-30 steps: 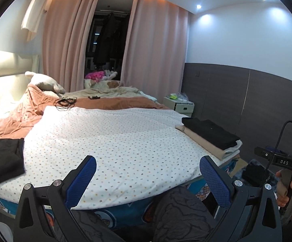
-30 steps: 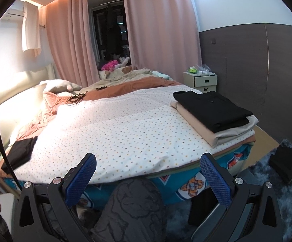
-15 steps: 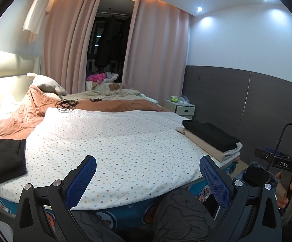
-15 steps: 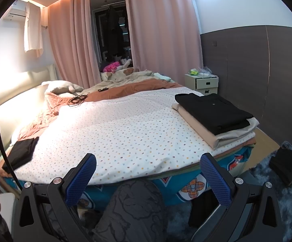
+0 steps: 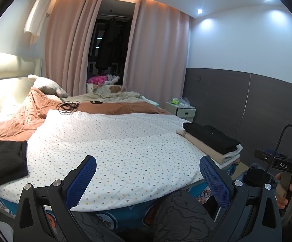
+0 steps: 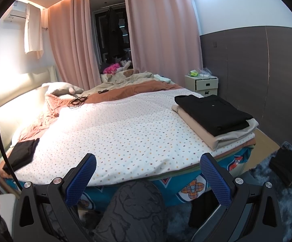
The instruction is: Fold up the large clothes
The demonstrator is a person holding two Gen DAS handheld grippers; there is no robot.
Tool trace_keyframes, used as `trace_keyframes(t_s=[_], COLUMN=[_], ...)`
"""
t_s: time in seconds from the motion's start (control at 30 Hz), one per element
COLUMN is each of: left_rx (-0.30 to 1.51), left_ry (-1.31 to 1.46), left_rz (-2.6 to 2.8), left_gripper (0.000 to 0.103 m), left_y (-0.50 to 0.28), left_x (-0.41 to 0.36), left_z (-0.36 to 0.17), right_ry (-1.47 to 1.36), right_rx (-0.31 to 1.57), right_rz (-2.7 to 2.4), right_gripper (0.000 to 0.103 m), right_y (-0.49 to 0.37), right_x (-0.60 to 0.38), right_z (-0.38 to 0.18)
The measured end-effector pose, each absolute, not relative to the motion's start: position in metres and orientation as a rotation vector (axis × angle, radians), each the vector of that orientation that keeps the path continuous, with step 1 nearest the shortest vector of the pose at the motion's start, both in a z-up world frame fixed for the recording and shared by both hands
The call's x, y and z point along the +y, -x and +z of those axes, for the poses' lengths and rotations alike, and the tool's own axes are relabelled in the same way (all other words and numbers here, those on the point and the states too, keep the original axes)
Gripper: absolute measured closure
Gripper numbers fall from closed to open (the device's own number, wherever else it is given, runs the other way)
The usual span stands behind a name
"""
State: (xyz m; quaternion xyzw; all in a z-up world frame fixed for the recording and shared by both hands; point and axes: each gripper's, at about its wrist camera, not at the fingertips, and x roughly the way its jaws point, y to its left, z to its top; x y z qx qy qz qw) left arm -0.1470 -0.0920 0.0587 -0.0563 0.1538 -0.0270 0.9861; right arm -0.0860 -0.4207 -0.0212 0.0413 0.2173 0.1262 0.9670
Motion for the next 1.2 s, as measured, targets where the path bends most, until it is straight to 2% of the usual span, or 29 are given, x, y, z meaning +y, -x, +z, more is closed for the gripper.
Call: trace_keyframes(t_s=[1.2], left_rx=[0.298], left_ry=[0.103], left_rz=[-0.033], left_gripper=[0.001], left_y=[0.1510], left_x=[-0.0947], left_z=[0.0591], right_ry=[-0.088], right_rx=[0.441], right_rz=[0.244], right_gripper=[0.000], right_y=[0.0861], right_x=[-0.4271], right_z=[-0.0217])
